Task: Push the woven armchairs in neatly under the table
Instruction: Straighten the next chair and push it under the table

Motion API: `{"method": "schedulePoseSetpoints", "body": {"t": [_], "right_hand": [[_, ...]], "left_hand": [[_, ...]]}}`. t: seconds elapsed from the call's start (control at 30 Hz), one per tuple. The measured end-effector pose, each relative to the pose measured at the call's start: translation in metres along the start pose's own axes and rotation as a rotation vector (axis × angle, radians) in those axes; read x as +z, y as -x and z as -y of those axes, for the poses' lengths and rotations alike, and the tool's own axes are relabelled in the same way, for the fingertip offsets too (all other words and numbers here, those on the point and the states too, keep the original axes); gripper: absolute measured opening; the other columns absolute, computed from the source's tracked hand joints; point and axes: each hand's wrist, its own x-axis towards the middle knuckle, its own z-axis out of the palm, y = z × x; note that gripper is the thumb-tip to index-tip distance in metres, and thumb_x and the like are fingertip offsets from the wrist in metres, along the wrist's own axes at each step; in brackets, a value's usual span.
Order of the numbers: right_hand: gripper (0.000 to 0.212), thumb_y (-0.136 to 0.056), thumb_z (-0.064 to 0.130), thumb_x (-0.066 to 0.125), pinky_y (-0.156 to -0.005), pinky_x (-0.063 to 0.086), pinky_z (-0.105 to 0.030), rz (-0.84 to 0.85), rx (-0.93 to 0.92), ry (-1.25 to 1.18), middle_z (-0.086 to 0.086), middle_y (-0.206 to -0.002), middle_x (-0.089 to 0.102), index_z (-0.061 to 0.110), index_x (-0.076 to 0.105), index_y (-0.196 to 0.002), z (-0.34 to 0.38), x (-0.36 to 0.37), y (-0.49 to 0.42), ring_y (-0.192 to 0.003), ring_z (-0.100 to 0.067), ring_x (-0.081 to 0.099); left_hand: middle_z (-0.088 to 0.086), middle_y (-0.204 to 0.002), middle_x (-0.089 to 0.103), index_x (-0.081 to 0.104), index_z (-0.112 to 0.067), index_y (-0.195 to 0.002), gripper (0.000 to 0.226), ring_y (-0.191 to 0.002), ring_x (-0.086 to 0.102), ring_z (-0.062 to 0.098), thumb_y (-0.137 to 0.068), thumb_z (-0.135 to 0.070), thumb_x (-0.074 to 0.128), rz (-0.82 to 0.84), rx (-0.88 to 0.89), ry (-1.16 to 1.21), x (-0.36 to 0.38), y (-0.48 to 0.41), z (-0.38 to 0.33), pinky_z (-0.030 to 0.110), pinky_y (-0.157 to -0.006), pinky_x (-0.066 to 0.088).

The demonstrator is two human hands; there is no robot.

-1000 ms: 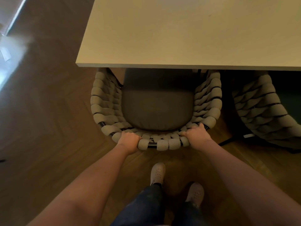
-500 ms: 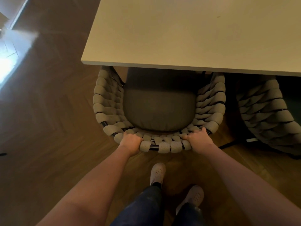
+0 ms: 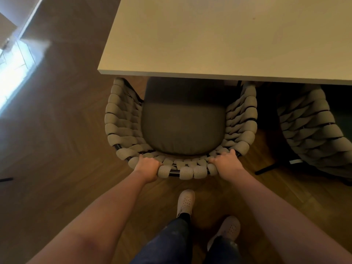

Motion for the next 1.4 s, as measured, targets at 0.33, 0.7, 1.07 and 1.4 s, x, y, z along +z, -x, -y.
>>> {"method": "schedulePoseSetpoints", "body": {"t": [0.33,0.7,1.07,1.4], "right_hand": [[0.046,-0.091,0.029,0.058,-0.097,0.033,-0.048,-0.026,0.017,0.022,0.000,-0.123,0.059,0.038,0.045,-0.135,0.002,-0.024,-0.021,-0.119,-0.026,0.049],[0.047,-0.092,0.024,0.057,-0.104,0.029,-0.054,0.002,0.015,0.001,0.002,-0.122,0.060,0.040,0.045,-0.134,0.014,-0.037,-0.034,-0.120,-0.025,0.049],[0.054,-0.094,0.022,0.052,-0.111,0.016,-0.058,-0.031,0.026,-0.021,0.006,-0.132,0.056,0.042,0.037,-0.142,0.017,-0.028,-0.029,-0.129,-0.023,0.043],[0.049,-0.095,0.022,0.051,-0.114,-0.004,-0.065,-0.060,-0.022,0.022,0.004,-0.129,0.059,0.036,0.041,-0.141,0.013,-0.033,-0.023,-0.133,-0.026,0.039]], "left_hand": [[0.000,-0.116,0.064,0.060,-0.027,-0.122,0.030,-0.117,0.056,0.022,-0.093,-0.023,0.054,0.009,0.002,0.006,-0.026,-0.014,0.023,0.056,-0.117,0.018],[-0.001,-0.112,0.065,0.061,-0.029,-0.120,0.030,-0.111,0.058,0.022,-0.091,-0.023,0.055,0.007,0.016,-0.040,-0.027,-0.024,0.047,0.051,-0.110,0.029],[0.002,-0.110,0.065,0.062,-0.023,-0.114,0.023,-0.107,0.060,0.025,-0.092,-0.022,0.055,-0.006,-0.024,-0.078,-0.025,-0.019,0.037,0.050,-0.107,0.031],[0.002,-0.111,0.064,0.062,-0.022,-0.113,0.022,-0.109,0.059,0.024,-0.094,-0.021,0.053,-0.013,-0.018,-0.081,-0.022,-0.024,0.034,0.048,-0.107,0.031]]}}
